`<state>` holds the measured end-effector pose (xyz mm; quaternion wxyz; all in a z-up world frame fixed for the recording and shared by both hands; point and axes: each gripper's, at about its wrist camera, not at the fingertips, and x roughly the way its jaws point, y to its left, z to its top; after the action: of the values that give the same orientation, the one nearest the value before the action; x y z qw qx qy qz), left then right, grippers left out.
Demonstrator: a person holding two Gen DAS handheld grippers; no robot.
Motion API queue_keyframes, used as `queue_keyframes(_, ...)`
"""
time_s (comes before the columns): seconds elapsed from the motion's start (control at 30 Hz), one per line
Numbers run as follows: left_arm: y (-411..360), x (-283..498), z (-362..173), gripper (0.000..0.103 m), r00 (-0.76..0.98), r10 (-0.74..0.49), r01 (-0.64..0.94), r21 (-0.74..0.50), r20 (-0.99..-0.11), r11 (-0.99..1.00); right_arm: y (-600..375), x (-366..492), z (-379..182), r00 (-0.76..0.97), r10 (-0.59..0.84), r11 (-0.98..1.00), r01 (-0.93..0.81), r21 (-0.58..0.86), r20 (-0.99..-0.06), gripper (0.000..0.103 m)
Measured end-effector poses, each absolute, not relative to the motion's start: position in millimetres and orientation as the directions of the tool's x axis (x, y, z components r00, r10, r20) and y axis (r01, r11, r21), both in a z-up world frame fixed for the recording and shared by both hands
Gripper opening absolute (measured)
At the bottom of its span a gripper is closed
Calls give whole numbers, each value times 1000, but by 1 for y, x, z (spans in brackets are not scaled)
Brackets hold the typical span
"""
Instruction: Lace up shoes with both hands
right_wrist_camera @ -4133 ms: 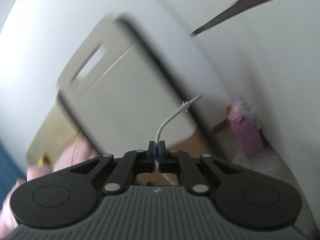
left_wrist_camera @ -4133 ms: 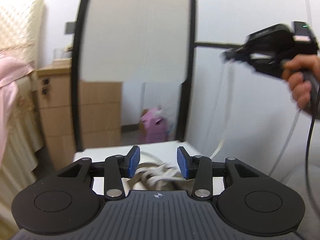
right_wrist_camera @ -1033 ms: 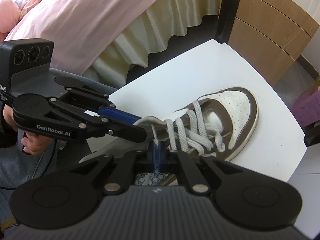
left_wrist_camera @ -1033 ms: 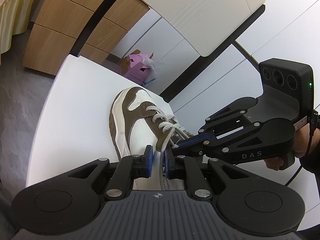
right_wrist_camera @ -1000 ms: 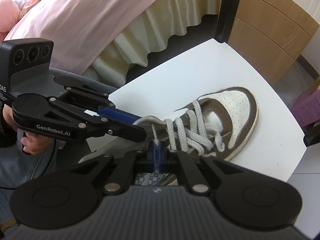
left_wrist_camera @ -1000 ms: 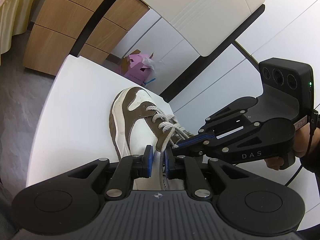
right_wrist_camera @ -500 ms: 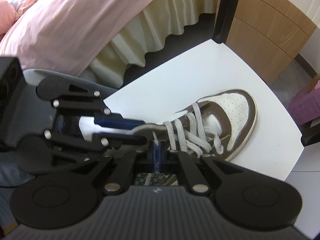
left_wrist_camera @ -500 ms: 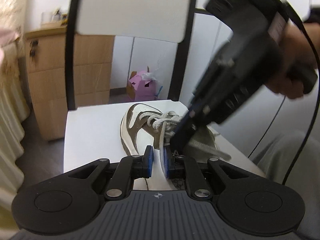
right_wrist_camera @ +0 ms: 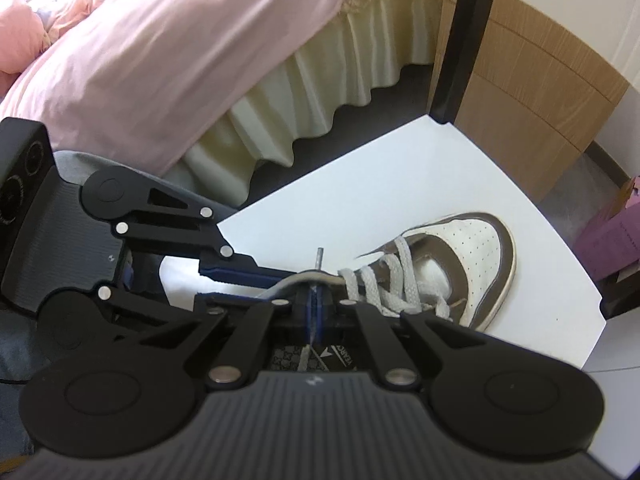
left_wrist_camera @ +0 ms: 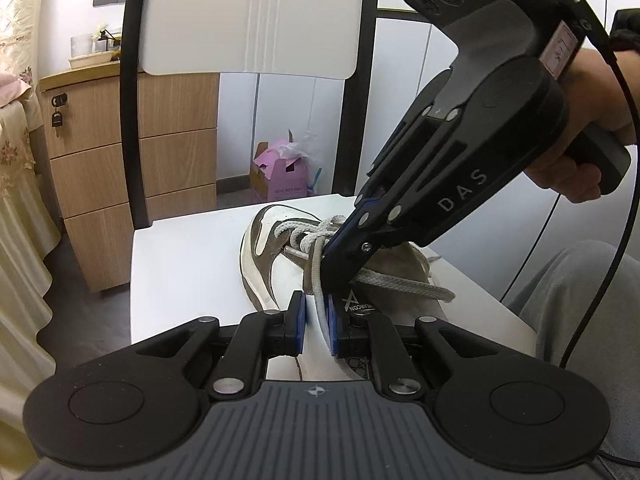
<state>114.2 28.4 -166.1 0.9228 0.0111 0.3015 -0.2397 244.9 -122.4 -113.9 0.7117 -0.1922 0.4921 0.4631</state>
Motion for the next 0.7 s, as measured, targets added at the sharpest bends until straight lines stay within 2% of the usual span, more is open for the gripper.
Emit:
queue_keyframes(0.1,27,113,-166,14,705,-432,455,-109,-562,884,-129,245,-109,91,479,495,-849,184,-873,7)
queue_keyframes(0.17,26,113,-165,14,706,-429,457,-101,-563,884,-133,246,-103,87,486,495,-848,191,-870,25)
queue_keyframes(0.23,25,112,-165,14,708,-426,459,-92,-563,884,-136,248,-94,85,495,495,-846,199,-865,31)
queue_keyframes(0.43,22,110,-165,14,715,-416,463,-66,-563,884,-118,264,-81,66,523,522,-813,258,-850,30)
queue_keyframes(0.53,22,109,-165,14,716,-415,463,-62,-562,884,-95,266,-96,43,449,514,-830,218,-892,30)
queue_keyframes(0.6,22,108,-166,14,716,-414,465,-58,-561,883,-84,264,-106,39,392,505,-845,179,-919,24)
queue_keyframes(0.67,20,108,-166,14,714,-415,473,-49,-564,880,-76,260,-110,34,354,493,-856,155,-934,9)
queue_keyframes(0.7,18,108,-166,14,713,-414,478,-39,-565,877,-73,260,-110,43,337,488,-862,135,-941,5)
